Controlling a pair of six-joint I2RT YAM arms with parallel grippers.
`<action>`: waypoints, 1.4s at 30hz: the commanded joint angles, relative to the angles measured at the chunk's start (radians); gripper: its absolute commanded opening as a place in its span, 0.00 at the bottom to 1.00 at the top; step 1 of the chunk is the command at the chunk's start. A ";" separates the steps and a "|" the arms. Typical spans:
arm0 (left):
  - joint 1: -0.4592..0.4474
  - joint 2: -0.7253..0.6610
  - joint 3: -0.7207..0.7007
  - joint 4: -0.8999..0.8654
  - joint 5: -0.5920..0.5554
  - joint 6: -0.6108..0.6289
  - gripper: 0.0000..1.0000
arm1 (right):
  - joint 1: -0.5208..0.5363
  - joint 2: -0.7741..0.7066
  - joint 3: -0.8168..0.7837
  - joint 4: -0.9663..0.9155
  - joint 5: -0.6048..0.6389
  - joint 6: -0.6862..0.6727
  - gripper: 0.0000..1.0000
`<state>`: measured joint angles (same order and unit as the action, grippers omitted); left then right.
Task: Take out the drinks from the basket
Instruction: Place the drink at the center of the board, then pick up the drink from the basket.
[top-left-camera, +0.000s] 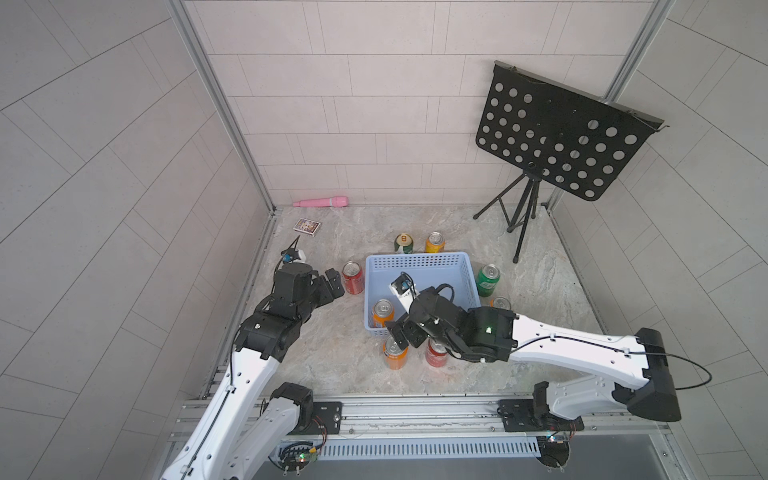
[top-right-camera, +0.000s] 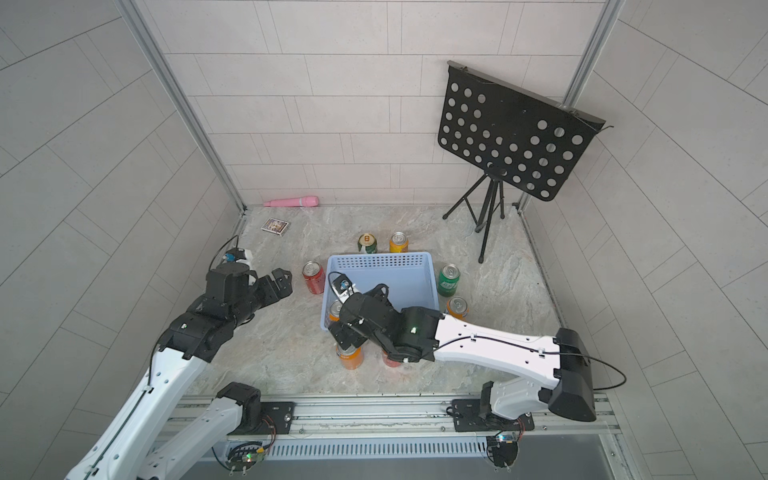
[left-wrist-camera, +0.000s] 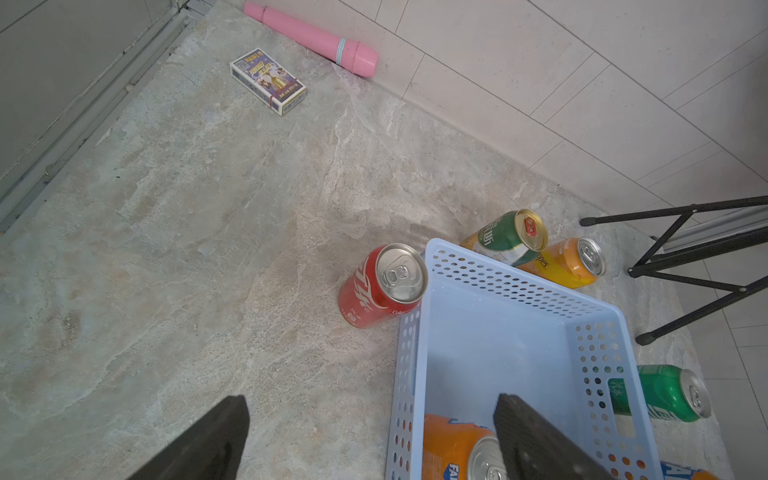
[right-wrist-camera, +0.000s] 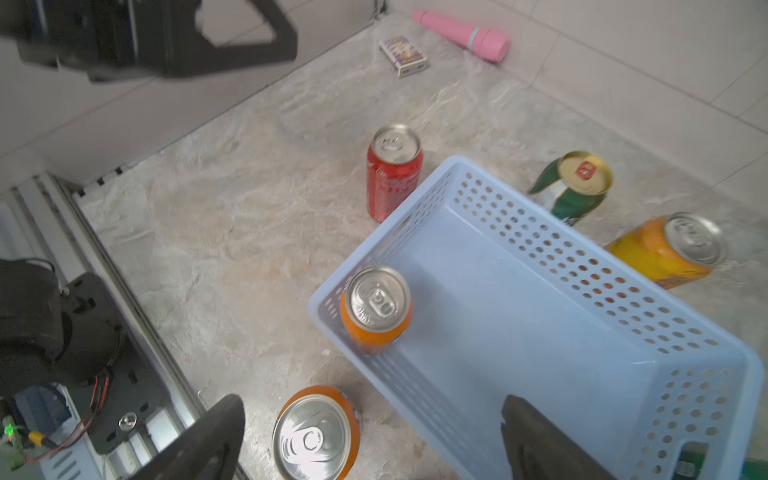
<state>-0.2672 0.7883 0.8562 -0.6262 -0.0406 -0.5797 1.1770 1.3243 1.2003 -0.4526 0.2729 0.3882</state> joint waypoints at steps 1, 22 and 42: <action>0.000 -0.005 0.000 -0.046 0.008 0.001 1.00 | -0.047 -0.022 0.001 0.020 0.002 -0.014 1.00; 0.018 0.008 0.039 -0.156 -0.095 0.061 1.00 | -0.247 0.241 0.173 -0.132 -0.272 -0.019 1.00; 0.162 0.073 0.061 -0.138 -0.010 0.110 1.00 | -0.244 0.482 0.317 -0.178 -0.422 -0.029 1.00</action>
<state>-0.1226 0.8627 0.9150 -0.7753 -0.0856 -0.4774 0.9302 1.7821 1.4986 -0.6018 -0.1184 0.3557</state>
